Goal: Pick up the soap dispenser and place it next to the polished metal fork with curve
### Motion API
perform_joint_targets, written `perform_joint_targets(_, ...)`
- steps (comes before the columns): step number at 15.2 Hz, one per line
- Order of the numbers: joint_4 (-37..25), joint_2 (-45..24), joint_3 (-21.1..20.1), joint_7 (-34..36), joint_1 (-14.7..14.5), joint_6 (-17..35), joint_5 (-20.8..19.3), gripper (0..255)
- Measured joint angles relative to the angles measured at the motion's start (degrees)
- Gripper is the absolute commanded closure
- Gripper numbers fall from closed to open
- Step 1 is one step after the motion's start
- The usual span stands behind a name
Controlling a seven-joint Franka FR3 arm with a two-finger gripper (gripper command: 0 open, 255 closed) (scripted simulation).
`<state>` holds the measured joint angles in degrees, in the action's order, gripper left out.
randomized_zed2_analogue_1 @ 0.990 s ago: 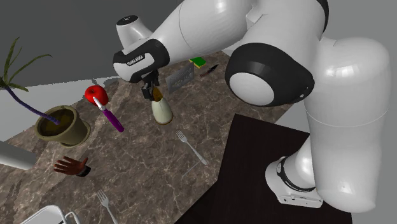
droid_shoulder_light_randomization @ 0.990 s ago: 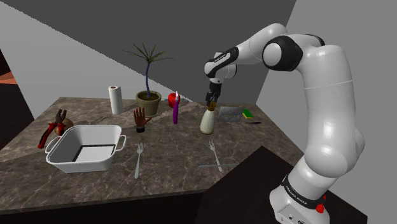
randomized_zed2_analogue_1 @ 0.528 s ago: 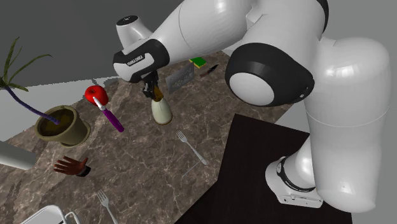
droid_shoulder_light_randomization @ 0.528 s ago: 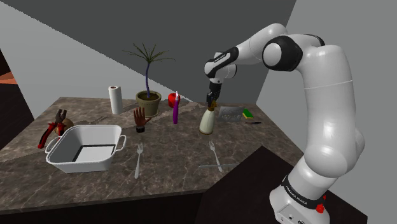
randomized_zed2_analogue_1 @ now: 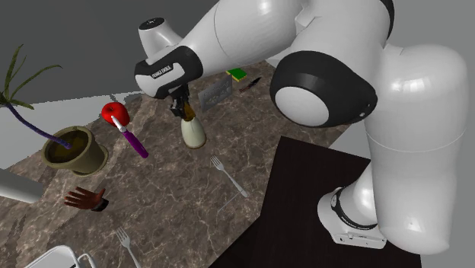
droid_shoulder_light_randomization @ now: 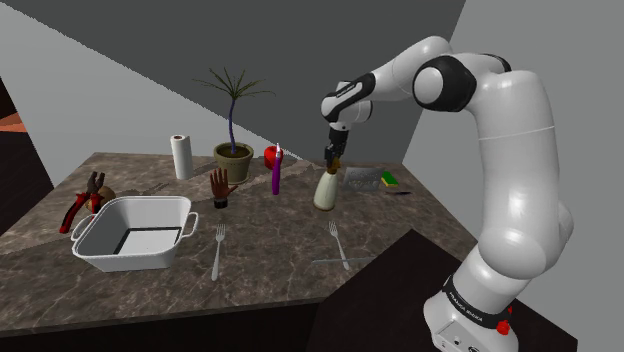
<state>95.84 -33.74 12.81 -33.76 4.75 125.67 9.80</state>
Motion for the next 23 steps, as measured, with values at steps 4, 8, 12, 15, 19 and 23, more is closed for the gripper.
perform_joint_targets(4,-0.38,1.49,0.3,0.3,-0.17,-1.85,-0.44,255)
perform_joint_targets(8,-1.65,2.73,0.56,0.53,-0.22,-4.32,-0.85,255)
perform_joint_targets(12,-2.42,4.35,0.81,0.85,-0.39,-6.68,-1.31,255)
perform_joint_targets(15,-3.22,5.58,0.99,1.11,-0.52,-8.66,-1.67,255)
perform_joint_targets(19,-4.15,6.84,1.17,1.37,-0.62,-10.83,-2.03,255)
perform_joint_targets(23,-5.46,8.05,1.38,1.5,-0.62,-13.31,-2.38,255)
